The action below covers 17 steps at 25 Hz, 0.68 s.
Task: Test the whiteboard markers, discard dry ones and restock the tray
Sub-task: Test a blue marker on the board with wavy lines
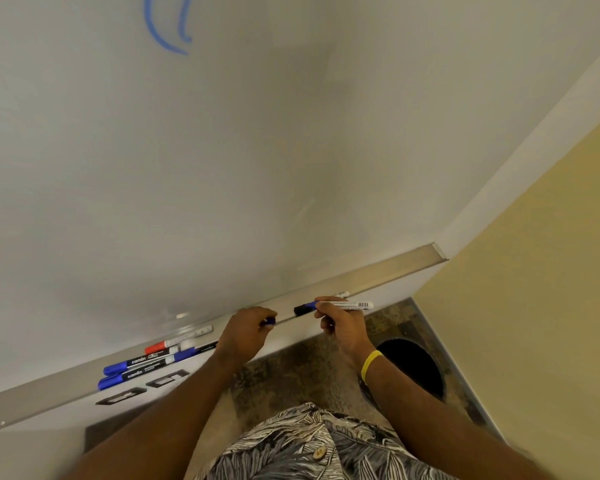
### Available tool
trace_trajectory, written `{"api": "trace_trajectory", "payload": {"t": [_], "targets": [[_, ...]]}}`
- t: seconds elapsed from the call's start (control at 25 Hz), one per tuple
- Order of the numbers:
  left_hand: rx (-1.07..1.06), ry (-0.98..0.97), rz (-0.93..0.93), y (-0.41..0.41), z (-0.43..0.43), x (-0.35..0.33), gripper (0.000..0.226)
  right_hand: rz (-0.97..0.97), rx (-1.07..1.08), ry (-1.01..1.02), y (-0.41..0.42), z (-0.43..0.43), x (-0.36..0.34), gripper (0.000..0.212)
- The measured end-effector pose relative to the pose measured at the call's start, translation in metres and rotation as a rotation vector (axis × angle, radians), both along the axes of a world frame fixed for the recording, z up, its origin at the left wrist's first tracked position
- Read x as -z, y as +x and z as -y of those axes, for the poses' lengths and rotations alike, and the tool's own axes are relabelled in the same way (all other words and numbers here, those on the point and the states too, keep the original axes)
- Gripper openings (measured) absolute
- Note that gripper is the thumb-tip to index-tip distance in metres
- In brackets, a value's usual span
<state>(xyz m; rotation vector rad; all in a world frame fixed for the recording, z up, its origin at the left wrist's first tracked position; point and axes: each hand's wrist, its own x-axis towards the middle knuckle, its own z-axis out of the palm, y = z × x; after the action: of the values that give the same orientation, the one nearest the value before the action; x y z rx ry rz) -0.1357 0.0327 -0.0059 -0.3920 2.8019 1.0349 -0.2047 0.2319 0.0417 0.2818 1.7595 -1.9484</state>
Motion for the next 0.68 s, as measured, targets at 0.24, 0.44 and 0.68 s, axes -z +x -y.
{"api": "trace_trajectory", "payload": {"t": [0.24, 0.44, 0.68], "targets": [[-0.203, 0.335, -0.077, 0.017, -0.019, -0.021, 0.034, -0.083, -0.14, 0.083, 0.01, 0.012, 0.0, 0.008], [-0.215, 0.362, -0.097, 0.026, -0.027, -0.033, 0.038, -0.149, -0.234, 0.13, 0.017, 0.017, -0.001, 0.013], [-0.199, 0.351, -0.123, 0.036, -0.025, -0.045, 0.034, -0.153, -0.281, 0.166, 0.023, 0.021, 0.0, 0.015]]}}
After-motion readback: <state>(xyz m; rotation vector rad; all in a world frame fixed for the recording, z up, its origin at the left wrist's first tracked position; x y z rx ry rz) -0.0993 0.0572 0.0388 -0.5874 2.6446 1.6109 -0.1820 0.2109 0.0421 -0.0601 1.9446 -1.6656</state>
